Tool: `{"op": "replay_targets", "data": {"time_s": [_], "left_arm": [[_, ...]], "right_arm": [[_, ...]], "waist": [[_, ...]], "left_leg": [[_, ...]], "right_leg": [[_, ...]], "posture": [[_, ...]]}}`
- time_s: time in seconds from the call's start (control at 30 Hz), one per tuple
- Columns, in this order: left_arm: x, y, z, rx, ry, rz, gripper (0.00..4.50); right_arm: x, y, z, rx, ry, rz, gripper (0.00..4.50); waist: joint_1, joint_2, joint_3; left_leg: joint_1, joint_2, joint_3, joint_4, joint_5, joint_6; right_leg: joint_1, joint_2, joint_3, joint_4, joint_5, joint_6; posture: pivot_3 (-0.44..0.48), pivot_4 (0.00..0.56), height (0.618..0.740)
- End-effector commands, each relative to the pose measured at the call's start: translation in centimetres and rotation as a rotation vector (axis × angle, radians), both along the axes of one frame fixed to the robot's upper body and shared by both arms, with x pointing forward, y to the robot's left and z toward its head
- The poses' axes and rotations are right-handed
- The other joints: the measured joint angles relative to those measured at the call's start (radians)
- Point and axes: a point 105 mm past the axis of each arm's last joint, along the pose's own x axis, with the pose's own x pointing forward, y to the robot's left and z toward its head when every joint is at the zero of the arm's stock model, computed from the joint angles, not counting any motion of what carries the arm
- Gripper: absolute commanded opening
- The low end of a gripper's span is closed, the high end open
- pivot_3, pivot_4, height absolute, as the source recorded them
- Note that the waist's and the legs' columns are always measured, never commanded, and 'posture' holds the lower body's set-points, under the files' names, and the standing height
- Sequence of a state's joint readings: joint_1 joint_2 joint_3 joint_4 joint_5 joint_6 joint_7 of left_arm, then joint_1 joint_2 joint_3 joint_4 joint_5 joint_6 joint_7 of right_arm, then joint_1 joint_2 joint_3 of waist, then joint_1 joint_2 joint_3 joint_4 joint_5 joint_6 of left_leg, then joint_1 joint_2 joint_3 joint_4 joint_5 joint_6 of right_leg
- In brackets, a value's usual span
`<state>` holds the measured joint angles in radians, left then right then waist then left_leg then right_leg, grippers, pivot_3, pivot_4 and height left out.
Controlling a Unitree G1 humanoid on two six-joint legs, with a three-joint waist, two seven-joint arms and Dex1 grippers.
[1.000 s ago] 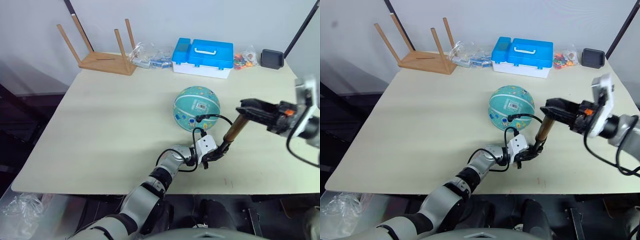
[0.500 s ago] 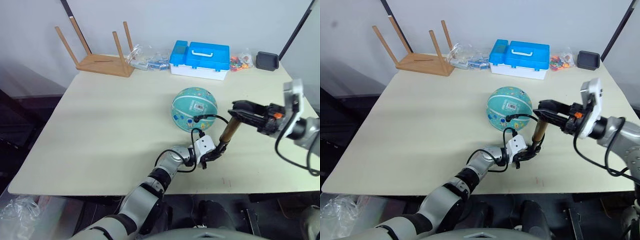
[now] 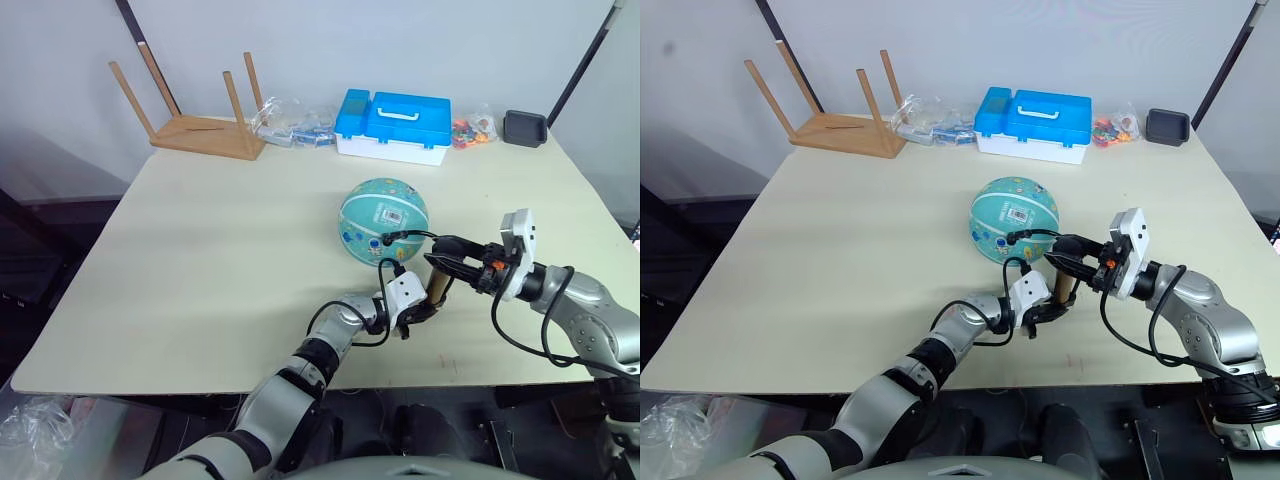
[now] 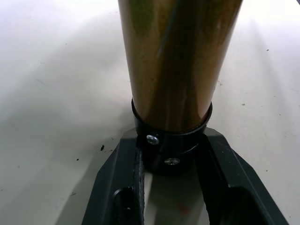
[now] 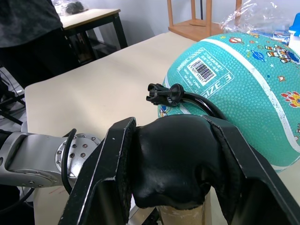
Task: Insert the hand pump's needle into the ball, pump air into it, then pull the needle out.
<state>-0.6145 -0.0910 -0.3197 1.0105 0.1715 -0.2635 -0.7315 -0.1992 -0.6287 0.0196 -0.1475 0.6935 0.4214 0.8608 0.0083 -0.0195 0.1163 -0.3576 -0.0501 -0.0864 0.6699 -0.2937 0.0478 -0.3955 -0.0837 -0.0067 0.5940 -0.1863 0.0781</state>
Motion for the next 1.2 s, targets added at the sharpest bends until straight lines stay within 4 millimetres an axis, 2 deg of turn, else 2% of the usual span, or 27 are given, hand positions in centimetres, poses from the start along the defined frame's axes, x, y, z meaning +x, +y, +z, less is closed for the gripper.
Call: {"op": "replay_targets", "data": {"time_s": [0.03,0.33,0.4,0.43,0.47,0.57,0.6,0.87,1.2], "left_arm": [[-0.6,1.3,-1.8,0.036,0.074,0.024,1.04],[-0.3,1.1,-1.3,0.035,0.061,0.017,1.04],[-0.2,1.1,-1.0,0.019,0.062,0.022,2.11],[0.0,1.1,-0.7,0.008,0.059,0.028,2.33],[0.1,1.0,-0.4,-0.004,0.056,0.031,2.90],[0.1,0.9,0.4,-0.026,0.050,0.020,4.24],[0.1,0.9,0.9,-0.039,0.054,0.012,4.50],[-0.3,1.5,4.1,-0.047,0.072,-0.059,4.50],[-2.2,4.0,6.2,-0.063,0.130,-0.143,4.50]], "right_arm": [[-0.6,-1.7,-5.7,-0.134,0.212,-0.083,1.67],[-0.7,-1.9,-5.4,-0.138,0.197,-0.090,1.67],[-0.7,-1.9,-5.3,-0.138,0.190,-0.092,1.67],[-0.7,-1.9,-5.2,-0.139,0.183,-0.096,1.67],[-0.6,-1.9,-5.1,-0.137,0.177,-0.101,1.67],[-0.5,-1.9,-4.9,-0.135,0.170,-0.105,1.67],[-0.4,-1.9,-4.7,-0.137,0.164,-0.107,1.67],[-0.3,-1.7,-3.5,-0.143,0.116,-0.106,1.67],[-0.6,-1.3,-1.4,-0.156,0.055,-0.080,1.67]], "waist": [[0.000,0.000,0.000],[0.001,0.000,0.000],[0.001,0.000,0.000],[0.001,0.001,0.001],[0.001,0.001,0.001],[0.003,0.001,0.002],[0.003,0.001,0.002],[0.007,0.005,0.006],[0.007,0.012,0.015]], "left_leg": [[0.000,0.000,0.000,0.000,0.000,0.000],[0.000,0.000,0.000,0.000,0.000,0.000],[-0.001,0.000,0.000,0.000,0.000,0.000],[-0.001,0.000,0.000,0.000,0.000,0.000],[-0.001,0.000,0.000,0.000,0.000,0.000],[-0.001,-0.001,0.000,0.001,0.000,0.000],[-0.001,-0.001,0.000,0.001,0.000,0.000],[-0.003,-0.001,0.000,0.001,0.000,0.000],[-0.004,-0.003,-0.001,0.000,0.000,0.000]], "right_leg": [[0.000,0.000,0.000,0.000,0.000,0.000],[0.000,0.000,0.000,0.000,0.000,0.000],[0.000,0.000,0.000,0.000,0.000,0.000],[0.000,0.000,0.000,0.000,0.000,0.000],[0.000,-0.001,0.000,0.000,0.000,0.000],[0.000,-0.002,0.000,0.000,0.000,0.000],[0.000,-0.002,0.000,0.000,0.000,0.000],[-0.001,-0.002,-0.001,0.000,0.000,0.000],[-0.001,-0.003,-0.001,-0.002,0.000,-0.001]], "posture": [[0.000,0.150,0.740],[0.000,0.150,0.740],[0.000,0.150,0.740],[0.000,0.150,0.740],[0.000,0.150,0.740],[0.000,0.150,0.740],[0.000,0.150,0.740],[0.000,0.150,0.740],[0.000,0.150,0.740]]}}
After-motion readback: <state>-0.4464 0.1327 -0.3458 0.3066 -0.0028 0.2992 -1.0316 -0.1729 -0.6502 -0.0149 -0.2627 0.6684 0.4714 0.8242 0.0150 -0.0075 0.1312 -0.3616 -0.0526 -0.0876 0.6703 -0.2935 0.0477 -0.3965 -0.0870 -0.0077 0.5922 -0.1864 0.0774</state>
